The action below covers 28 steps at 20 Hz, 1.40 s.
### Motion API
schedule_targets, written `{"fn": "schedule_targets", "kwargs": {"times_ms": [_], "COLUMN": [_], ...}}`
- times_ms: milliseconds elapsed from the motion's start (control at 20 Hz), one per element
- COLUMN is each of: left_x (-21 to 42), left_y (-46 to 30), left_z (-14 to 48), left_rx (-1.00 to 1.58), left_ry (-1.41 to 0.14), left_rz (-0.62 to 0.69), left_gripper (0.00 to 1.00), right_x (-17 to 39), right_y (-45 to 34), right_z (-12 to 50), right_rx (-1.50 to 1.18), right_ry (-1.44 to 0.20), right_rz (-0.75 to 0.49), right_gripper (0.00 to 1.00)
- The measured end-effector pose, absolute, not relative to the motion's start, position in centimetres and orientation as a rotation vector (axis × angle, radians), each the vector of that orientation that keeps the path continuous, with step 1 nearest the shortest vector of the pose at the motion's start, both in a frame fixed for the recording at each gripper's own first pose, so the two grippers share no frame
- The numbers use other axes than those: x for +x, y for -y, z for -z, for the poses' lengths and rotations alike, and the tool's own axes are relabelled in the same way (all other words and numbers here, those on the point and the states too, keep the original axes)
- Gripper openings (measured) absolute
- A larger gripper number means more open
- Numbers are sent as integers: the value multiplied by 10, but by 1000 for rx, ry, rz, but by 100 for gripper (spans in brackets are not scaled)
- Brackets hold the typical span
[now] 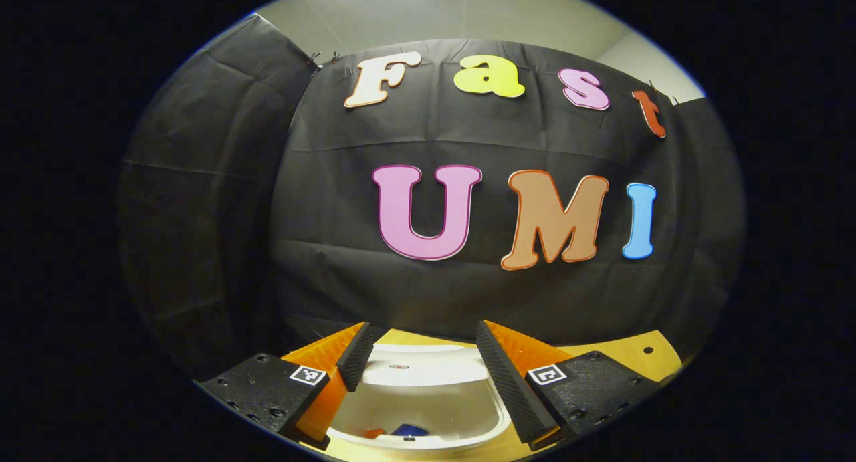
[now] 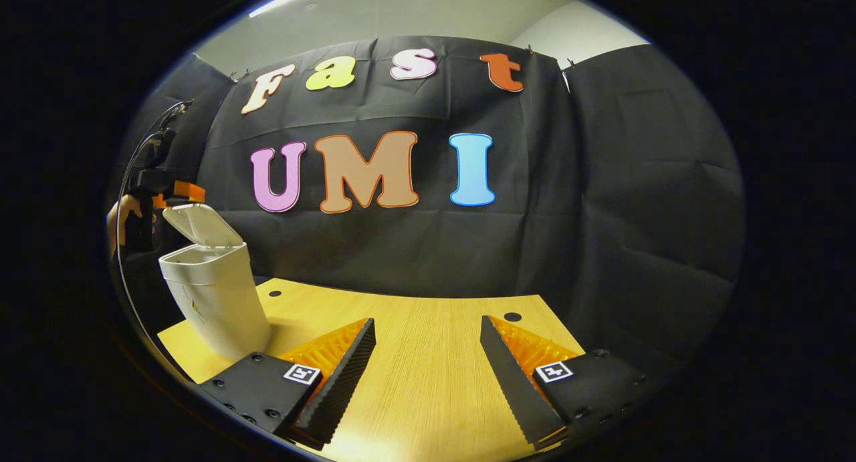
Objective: Press the lid of the desktop garbage bin to open it, pick up the crumpled paper on the desktop and throw it into the bin, then pick up the pop can on the desktop and drop it into the bin, and finally close the garbage bin lid.
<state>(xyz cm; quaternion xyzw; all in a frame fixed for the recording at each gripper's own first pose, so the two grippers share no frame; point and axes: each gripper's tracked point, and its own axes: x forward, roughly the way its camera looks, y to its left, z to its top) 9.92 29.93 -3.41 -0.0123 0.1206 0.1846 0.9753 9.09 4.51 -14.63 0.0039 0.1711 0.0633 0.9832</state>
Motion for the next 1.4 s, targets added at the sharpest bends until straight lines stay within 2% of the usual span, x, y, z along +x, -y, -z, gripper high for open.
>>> {"fn": "schedule_targets", "kwargs": {"times_ms": [500,1100,1250,1400], "left_x": [67,57,53,53], "left_y": [-285,-283,-282,-277], "left_z": [92,128,133,121], "left_rx": [-35,21,10,20], "left_ry": [-328,-404,-391,-298], "left_rz": [-388,-395,-377,-319], "left_gripper": [94,93,94,96], "right_x": [82,74,69,65], "right_y": [-46,-47,-46,-48], "right_z": [154,157,164,172], "right_rx": [-25,-42,-27,-28], "right_ry": [-373,-384,-401,-421], "right_rz": [-156,-159,-157,-162], "right_gripper": [100,100,100,100]}}
